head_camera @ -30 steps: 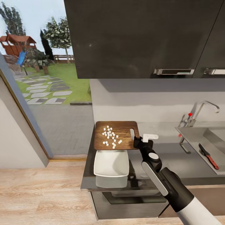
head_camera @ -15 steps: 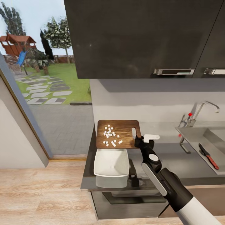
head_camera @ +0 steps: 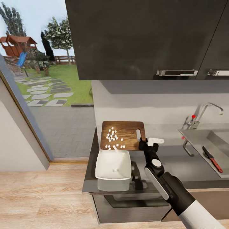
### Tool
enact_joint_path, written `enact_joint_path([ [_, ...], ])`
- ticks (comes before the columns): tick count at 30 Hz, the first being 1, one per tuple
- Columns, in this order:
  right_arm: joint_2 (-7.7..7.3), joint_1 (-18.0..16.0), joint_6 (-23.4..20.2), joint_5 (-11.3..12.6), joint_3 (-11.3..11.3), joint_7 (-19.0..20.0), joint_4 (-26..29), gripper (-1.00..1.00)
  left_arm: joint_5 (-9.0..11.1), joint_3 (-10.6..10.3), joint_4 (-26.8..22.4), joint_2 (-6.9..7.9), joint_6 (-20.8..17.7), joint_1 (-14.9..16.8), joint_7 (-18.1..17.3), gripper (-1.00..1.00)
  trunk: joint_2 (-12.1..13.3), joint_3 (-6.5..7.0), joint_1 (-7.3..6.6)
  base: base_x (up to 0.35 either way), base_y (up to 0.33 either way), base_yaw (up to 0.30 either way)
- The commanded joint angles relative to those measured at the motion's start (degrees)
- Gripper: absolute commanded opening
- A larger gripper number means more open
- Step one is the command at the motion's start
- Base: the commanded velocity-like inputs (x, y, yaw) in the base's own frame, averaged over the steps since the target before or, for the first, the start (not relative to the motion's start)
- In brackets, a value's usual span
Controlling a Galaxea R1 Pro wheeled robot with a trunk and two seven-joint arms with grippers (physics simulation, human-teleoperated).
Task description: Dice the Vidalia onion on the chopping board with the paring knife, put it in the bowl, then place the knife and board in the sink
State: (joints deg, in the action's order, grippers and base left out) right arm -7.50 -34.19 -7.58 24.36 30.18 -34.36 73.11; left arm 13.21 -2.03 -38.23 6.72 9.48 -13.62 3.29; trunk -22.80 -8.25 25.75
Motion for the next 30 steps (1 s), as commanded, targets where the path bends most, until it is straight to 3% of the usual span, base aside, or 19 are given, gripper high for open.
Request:
enact_joint_path([
  [1,-0.06,-0.09,0.26,-0.63,0.22,-0.42,-0.31,-1.00,0.25,-0.22,-0.09,0.04,0.10,-0.02,0.31,1.00,-0.12,-0.11,0.04,0.000,0.000,0.000],
  [12,-0.06,-0.09,1.40,-1.33,0.23,1.72,-1.79,-1.00,0.27,-0.25,-0.09,0.04,0.10,0.00,0.31,1.00,-0.12,-0.11,0.04,0.000,0.000,0.000],
  [17,-0.06,-0.09,6.03,-1.97,0.23,1.75,-4.04,-1.00,0.27,-0.25,-0.09,0.04,0.10,-0.01,0.31,1.00,-0.12,-0.11,0.04,0.000,0.000,0.000],
  [21,-0.06,-0.09,6.58,-3.14,0.47,1.75,-4.50,-1.00,0.30,-0.24,-0.09,0.04,0.10,-0.02,0.31,1.00,-0.12,-0.11,0.04,0.000,0.000,0.000],
  [30,-0.06,-0.09,6.70,-3.38,1.46,1.75,-5.08,-1.00,0.31,-0.22,-0.09,0.04,0.10,0.00,0.31,1.00,-0.12,-0.11,0.04,0.000,0.000,0.000],
])
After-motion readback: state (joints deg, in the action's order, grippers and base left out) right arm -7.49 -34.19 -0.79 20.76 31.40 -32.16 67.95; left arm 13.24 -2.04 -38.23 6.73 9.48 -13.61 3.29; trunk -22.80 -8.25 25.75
